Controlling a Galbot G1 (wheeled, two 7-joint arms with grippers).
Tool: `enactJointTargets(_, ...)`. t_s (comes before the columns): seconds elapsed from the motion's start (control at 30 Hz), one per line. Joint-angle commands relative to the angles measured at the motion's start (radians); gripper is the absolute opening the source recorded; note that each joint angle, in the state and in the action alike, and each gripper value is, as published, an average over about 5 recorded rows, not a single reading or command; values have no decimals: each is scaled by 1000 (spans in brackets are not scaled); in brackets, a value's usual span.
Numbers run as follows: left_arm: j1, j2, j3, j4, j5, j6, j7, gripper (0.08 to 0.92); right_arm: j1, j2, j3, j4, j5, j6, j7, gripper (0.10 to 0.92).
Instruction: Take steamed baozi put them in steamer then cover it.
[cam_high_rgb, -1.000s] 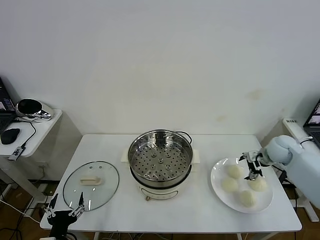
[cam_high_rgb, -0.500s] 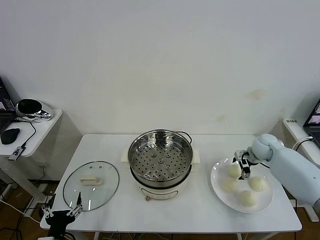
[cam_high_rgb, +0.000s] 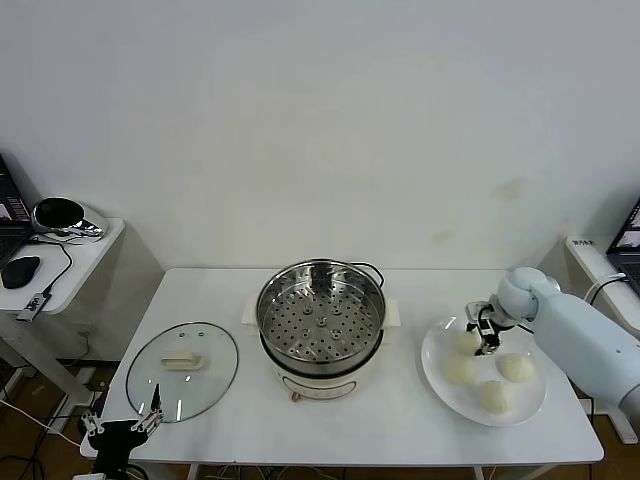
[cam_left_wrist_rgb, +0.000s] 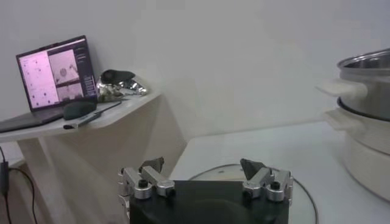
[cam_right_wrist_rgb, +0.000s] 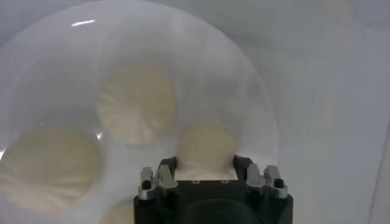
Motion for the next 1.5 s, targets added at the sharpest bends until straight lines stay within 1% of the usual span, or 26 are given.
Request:
enactJointTargets(0.03,0,5,0,3,-3,-1,1,823,92,-83,-84,95,92,2,-4,560)
enactJointTargets(0.2,-8,12,3,0,-10,0,1,823,284,-154,-180,157,211,13,-16,560)
enactJointTargets(0.33,-18,19,5,4,-20,0,1,823,467,-142,-280,174,308,21,-25,560)
enactJointTargets(0.43,-24,24,6,8,-25,-1,1,823,597,-91,-349,172,381,29,-24,560)
enactJointTargets(0.6,-32,27,8,10,-31,-1,1,823,765,62,-475,158,527,40,9,560)
enactJointTargets(0.73,-38,29,2,10,-38,0,1,823,807,185,-546,147,596,71,41,563)
enactJointTargets(0.87,-39,25,-4,10,-41,0,1,823,802,292,-594,142,600,122,50,566)
enactJointTargets(1.2,-42,19,-18,4,-41,4,1,823,777,494,-724,115,519,315,78,576)
enactJointTargets(1.37,-39,14,-22,3,-43,4,0,823,748,557,-749,82,419,416,82,577)
enactJointTargets(1.5,-31,13,-27,2,-45,1,0,823,718,580,-759,33,331,487,89,577)
